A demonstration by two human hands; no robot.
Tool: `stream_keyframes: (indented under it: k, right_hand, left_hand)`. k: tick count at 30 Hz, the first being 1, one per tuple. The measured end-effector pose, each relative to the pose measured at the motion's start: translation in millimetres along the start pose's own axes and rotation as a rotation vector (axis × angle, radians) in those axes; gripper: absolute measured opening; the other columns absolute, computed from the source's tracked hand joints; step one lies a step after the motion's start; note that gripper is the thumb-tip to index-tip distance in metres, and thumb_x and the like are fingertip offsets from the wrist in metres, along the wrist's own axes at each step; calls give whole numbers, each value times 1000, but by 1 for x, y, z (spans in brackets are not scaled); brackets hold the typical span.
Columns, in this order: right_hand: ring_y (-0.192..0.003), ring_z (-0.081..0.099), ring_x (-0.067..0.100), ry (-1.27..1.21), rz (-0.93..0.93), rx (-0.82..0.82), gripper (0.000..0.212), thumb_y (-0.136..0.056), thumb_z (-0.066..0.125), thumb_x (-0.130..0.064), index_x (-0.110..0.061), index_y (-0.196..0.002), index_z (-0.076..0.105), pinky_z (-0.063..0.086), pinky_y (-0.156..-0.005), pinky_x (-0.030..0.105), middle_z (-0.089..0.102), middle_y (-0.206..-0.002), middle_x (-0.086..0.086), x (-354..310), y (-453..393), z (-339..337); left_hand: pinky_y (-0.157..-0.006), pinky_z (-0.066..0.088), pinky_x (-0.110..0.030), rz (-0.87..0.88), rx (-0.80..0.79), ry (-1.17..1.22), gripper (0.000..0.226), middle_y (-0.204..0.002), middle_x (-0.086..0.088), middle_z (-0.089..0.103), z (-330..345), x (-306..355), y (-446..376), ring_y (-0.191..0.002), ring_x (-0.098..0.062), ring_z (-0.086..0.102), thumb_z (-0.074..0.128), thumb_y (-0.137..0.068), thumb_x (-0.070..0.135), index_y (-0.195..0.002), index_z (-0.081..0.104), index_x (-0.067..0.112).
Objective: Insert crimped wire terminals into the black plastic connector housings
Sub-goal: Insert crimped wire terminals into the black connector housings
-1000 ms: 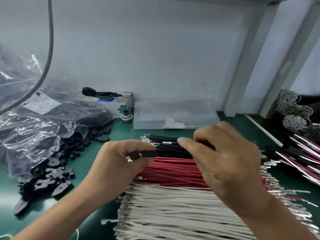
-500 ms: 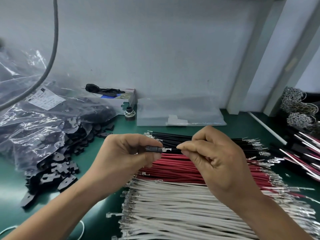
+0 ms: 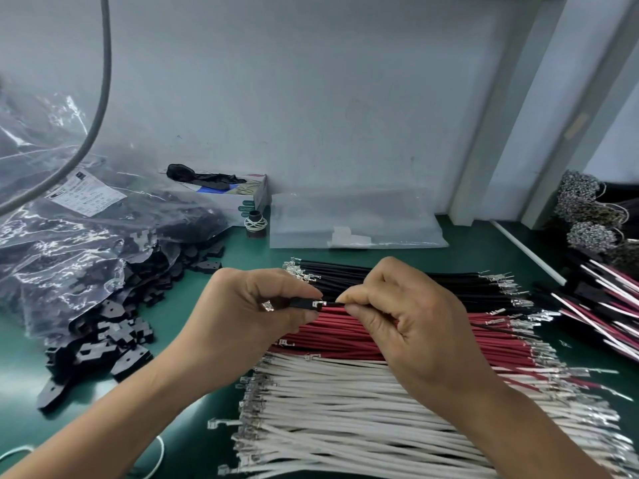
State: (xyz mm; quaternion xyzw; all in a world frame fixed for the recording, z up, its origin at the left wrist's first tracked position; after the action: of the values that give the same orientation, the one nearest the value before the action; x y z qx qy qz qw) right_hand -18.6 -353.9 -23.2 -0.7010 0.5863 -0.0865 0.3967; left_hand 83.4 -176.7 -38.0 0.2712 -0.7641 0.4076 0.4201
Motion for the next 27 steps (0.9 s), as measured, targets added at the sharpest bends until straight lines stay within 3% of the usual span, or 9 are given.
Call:
stream_keyframes:
  k: [2, 6, 11, 17, 20, 22, 25, 27]
  right_hand:
    - [-75, 55, 7, -28, 11, -6, 20, -94, 61, -30, -22, -98, 78, 49, -64, 28, 55, -83, -13, -2, -1, 3]
    - [-77, 57, 8, -89, 19, -36, 20, -94, 62, -28, -18, -101, 78, 51, -67, 31, 56, -85, -10, -4, 0, 12]
    - [-80, 61, 10, -146, 56, -12, 18, -95, 65, -34, -20, -94, 76, 51, -69, 34, 60, -85, -12, 9, 0, 8]
    - [-74, 54, 13, -40, -53, 25, 21, -96, 62, -28, -12, -85, 72, 49, -66, 34, 57, -81, -5, -1, -3, 16]
    - [-72, 53, 14, -8, -93, 41, 19, -96, 64, -24, -11, -85, 71, 49, -65, 35, 57, -80, -4, -4, -4, 18]
    - [-73, 53, 15, 17, -105, 57, 19, -96, 64, -25, -12, -85, 71, 48, -64, 35, 57, -81, -4, -4, -4, 18]
    - [-77, 55, 14, 174, -124, 141, 13, -95, 68, -26, -16, -89, 74, 48, -64, 33, 60, -83, -6, -4, -7, 10]
    - [-81, 54, 17, 283, -174, 232, 7, -93, 73, -20, -14, -94, 75, 47, -66, 31, 63, -87, -3, -6, -8, 4]
  left_hand:
    - [-64, 57, -24, 21, -2, -35, 27, -80, 0, 78, 0, -1, 0, -68, -24, 69, 86, -74, 7, -86, 83, 32]
    - [-61, 60, -30, 13, -52, -2, 19, -76, -5, 77, 2, -1, 2, -62, -25, 70, 85, -71, 28, -87, 83, 37]
    - [-62, 60, -28, -23, -44, 39, 21, -69, -7, 75, 1, -6, 0, -57, -17, 68, 87, -72, 29, -90, 82, 38]
    - [-63, 61, -31, 0, -38, -36, 22, -67, -3, 75, -1, -6, 1, -58, -16, 69, 89, -76, 28, -92, 82, 41]
    - [-59, 56, -21, 43, -32, -80, 22, -66, 0, 74, 0, -4, 1, -55, -11, 67, 81, -74, 29, -93, 81, 40]
    - [-59, 54, -18, 43, -25, -61, 22, -67, 1, 74, 1, -5, 0, -55, -9, 67, 84, -75, 26, -93, 81, 39]
    - [-60, 56, -24, -7, -11, 59, 24, -75, -8, 76, 1, -7, -3, -58, -17, 69, 85, -77, 25, -98, 81, 36]
    - [-52, 51, -20, -41, 38, 96, 28, -77, -9, 77, 0, -8, -7, -55, -17, 66, 80, -76, 30, -103, 80, 33]
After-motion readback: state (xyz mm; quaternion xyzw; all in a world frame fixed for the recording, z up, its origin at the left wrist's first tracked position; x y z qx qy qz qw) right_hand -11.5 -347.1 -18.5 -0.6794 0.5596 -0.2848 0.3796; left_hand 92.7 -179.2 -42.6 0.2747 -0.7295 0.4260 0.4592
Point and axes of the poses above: each hand's wrist, its own y-axis away from the middle knuckle, its own z-axis out of the palm, x = y × z, the point moved 3 cm from there along -y, towards the middle knuckle
